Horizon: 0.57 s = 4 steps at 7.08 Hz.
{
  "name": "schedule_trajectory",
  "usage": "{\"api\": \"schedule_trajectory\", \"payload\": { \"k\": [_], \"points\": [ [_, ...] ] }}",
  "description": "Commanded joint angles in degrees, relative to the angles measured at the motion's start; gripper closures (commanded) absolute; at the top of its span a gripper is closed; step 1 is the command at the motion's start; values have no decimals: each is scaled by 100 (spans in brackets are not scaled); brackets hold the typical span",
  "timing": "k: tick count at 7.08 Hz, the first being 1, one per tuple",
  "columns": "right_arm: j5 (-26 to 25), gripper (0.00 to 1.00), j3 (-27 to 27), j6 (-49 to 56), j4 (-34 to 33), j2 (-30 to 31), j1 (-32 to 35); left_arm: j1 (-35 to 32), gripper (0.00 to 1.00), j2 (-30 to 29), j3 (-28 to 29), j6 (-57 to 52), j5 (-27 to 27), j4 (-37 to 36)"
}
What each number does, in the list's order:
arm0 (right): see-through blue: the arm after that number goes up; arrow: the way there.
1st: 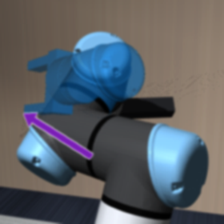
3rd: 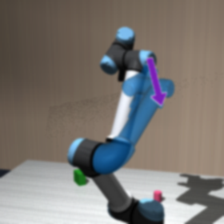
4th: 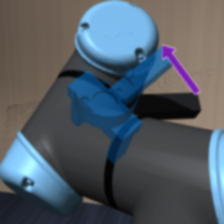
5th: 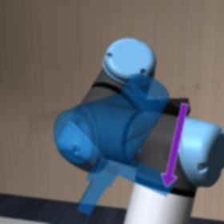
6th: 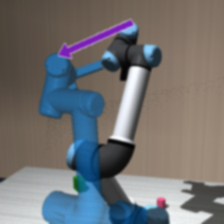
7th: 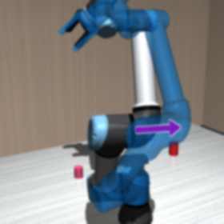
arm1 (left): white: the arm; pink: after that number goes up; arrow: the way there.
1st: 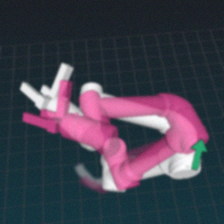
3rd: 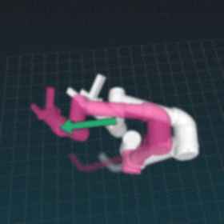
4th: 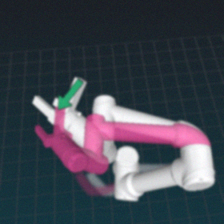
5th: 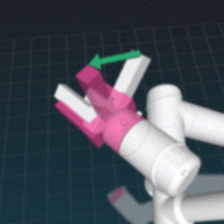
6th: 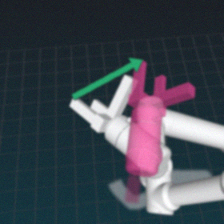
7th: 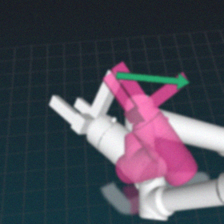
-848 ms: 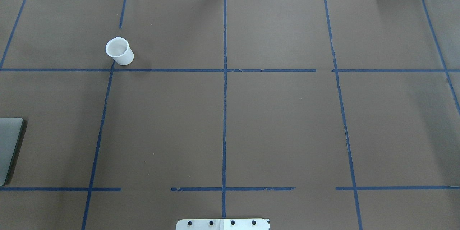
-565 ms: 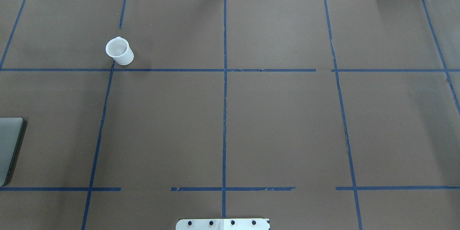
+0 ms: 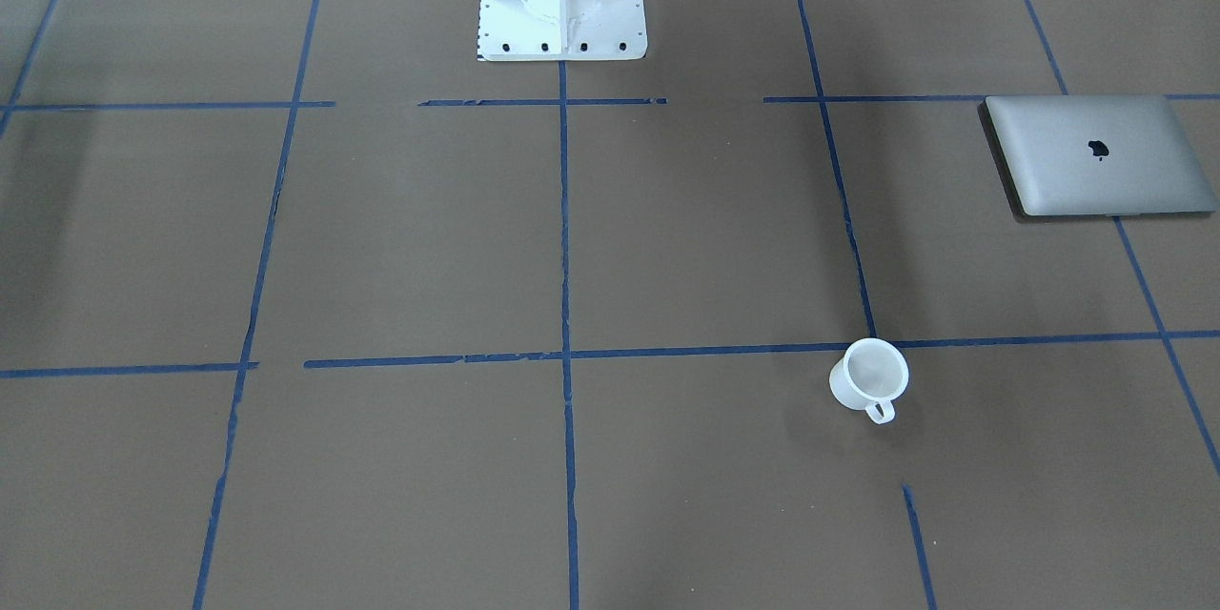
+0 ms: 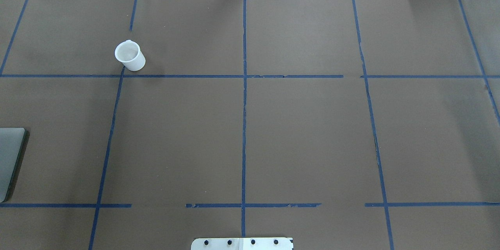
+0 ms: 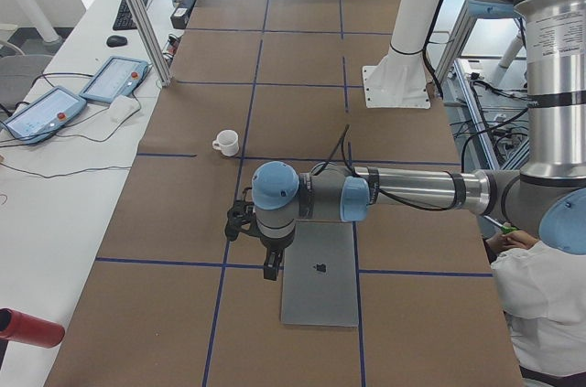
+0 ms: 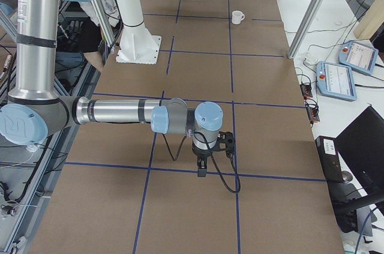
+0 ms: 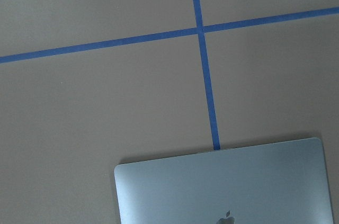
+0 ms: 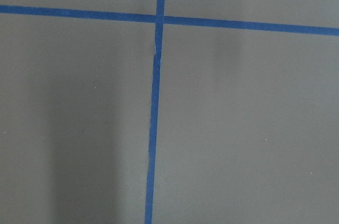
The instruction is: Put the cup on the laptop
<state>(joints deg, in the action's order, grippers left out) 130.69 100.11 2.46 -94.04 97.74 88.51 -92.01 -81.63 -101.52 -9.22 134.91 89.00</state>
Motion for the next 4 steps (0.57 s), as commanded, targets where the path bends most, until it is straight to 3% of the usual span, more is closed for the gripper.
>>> {"api": "schedule_trajectory", "payload": {
  "k": [1, 4],
  "points": [
    [0, 0, 0, 0, 0, 0, 0, 487, 0, -622, 17, 671, 229, -41],
    [0, 0, 0, 0, 0, 0, 0, 1673, 0, -2002, 359, 2479, 220, -15]
  ]
}}
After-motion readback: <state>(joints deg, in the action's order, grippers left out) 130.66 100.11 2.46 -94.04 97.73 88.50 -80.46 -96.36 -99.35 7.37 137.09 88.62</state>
